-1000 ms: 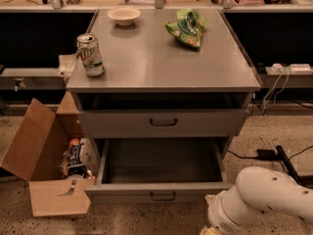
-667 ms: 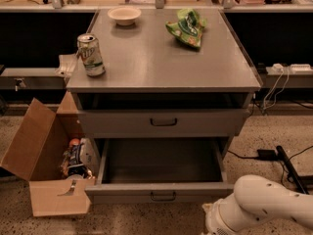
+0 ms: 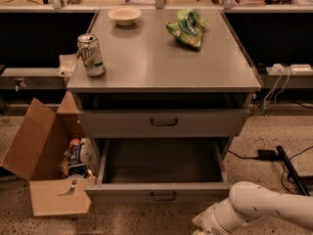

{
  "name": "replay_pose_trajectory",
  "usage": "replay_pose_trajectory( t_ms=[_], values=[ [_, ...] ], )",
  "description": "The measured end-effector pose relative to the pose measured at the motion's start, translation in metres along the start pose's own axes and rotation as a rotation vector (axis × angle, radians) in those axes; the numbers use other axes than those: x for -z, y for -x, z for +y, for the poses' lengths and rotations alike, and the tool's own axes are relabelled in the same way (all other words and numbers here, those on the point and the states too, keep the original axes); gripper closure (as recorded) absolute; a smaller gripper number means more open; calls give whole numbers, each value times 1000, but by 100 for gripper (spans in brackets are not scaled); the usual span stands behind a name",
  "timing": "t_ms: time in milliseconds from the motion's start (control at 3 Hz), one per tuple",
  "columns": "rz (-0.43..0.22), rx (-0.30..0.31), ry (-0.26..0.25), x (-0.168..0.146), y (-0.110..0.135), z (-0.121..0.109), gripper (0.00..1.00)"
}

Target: Close middle drawer

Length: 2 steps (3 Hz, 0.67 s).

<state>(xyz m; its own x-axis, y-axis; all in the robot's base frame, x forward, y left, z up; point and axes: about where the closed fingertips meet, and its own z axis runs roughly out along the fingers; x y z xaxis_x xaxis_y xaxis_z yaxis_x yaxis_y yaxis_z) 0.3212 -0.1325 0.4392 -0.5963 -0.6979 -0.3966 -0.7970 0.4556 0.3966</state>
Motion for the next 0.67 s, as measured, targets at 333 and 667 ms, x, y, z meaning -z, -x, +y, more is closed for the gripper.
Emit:
replay_pose_trajectory(
  t_ms=[333, 667],
  values=[
    [-41, -51, 19, -22, -5, -22, 50],
    [-42, -54, 26, -26, -5, -21, 80]
  ],
)
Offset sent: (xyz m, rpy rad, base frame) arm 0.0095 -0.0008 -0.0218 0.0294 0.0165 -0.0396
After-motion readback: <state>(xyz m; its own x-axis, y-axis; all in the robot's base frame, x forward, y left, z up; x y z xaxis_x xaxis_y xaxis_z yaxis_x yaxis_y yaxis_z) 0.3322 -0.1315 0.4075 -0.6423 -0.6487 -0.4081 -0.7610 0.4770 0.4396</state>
